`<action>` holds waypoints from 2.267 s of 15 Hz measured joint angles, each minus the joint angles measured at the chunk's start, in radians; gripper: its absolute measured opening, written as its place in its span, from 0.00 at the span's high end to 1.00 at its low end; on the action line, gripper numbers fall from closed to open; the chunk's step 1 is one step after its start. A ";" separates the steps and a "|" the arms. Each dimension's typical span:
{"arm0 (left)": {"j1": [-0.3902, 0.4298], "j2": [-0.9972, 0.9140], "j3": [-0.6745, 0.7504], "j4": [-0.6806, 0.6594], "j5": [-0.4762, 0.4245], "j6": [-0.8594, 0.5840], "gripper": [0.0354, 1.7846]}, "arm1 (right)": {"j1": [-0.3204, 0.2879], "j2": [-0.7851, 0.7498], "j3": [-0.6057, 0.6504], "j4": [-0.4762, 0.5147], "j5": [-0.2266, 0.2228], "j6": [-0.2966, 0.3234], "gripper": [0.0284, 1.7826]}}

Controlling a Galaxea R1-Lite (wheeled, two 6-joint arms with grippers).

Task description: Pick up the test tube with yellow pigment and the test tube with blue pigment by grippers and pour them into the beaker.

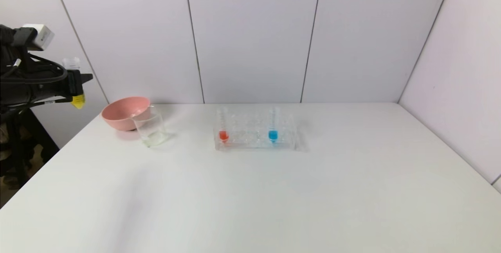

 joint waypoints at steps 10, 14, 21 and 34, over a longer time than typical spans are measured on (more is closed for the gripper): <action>0.070 0.121 -0.211 0.203 -0.234 0.281 0.72 | 0.000 0.000 0.000 0.000 0.000 0.000 0.04; 0.101 0.195 -0.351 0.341 -0.334 0.438 0.72 | 0.000 0.000 0.000 0.000 0.000 0.000 0.04; 0.113 0.287 -0.574 0.630 -0.413 0.757 0.72 | 0.000 0.000 0.000 0.000 0.000 0.000 0.04; 0.116 0.390 -0.844 1.062 -0.397 1.213 0.72 | 0.000 0.000 0.000 0.000 0.000 0.000 0.04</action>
